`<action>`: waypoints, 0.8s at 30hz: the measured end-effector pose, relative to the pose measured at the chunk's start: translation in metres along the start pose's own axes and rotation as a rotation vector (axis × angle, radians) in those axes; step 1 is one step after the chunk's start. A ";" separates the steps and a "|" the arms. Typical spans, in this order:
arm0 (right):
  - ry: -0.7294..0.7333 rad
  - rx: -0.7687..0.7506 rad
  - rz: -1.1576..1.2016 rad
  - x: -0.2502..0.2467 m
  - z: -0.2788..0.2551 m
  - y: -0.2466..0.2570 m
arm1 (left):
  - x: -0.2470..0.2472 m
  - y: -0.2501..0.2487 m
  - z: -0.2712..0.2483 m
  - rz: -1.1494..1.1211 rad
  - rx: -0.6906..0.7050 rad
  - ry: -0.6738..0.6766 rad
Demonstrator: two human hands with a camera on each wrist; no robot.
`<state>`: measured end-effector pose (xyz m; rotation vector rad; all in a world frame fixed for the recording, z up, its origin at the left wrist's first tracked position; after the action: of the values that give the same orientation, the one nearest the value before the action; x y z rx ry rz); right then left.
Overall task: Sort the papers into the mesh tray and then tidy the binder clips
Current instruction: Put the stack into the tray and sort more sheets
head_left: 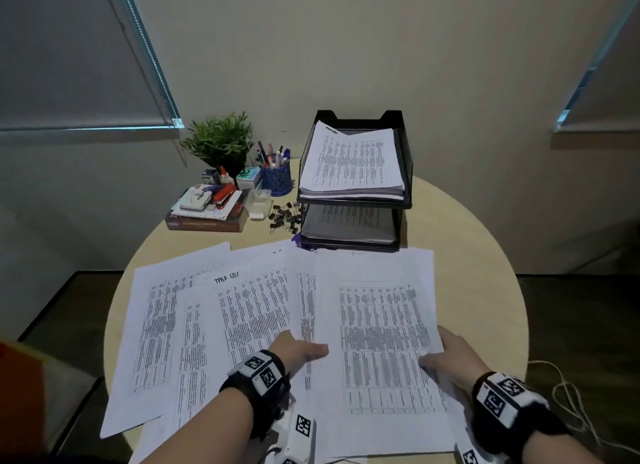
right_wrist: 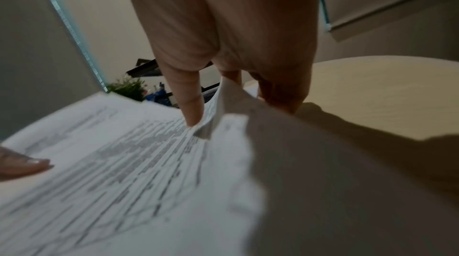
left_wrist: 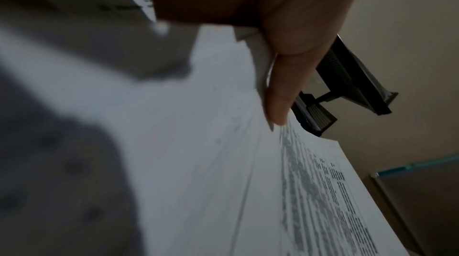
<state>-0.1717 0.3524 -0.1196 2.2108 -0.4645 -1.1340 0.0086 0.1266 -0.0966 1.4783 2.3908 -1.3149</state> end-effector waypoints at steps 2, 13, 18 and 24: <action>-0.016 -0.034 -0.230 0.002 0.000 0.005 | 0.007 0.000 0.005 -0.043 0.036 0.011; 0.277 0.106 0.797 0.000 -0.024 0.038 | -0.011 -0.002 0.020 -0.412 0.094 0.131; 0.205 -0.146 0.827 -0.011 -0.027 0.081 | -0.033 -0.050 -0.017 -0.290 0.257 -0.026; -0.098 -0.434 0.788 -0.052 -0.039 0.144 | -0.071 -0.116 -0.028 -0.488 0.617 0.002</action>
<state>-0.1741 0.2860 0.0243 1.3893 -0.9260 -0.8016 -0.0290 0.0723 0.0256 0.9717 2.5777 -2.3173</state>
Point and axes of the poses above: each hand's wrist, its own z-axis towards the middle knuckle, its own x-axis out of the palm, y = z × x, the point moved 4 cm from there along z, towards the middle knuckle, and after that the axes turned 9 degrees about -y, right-handed, at the moved point
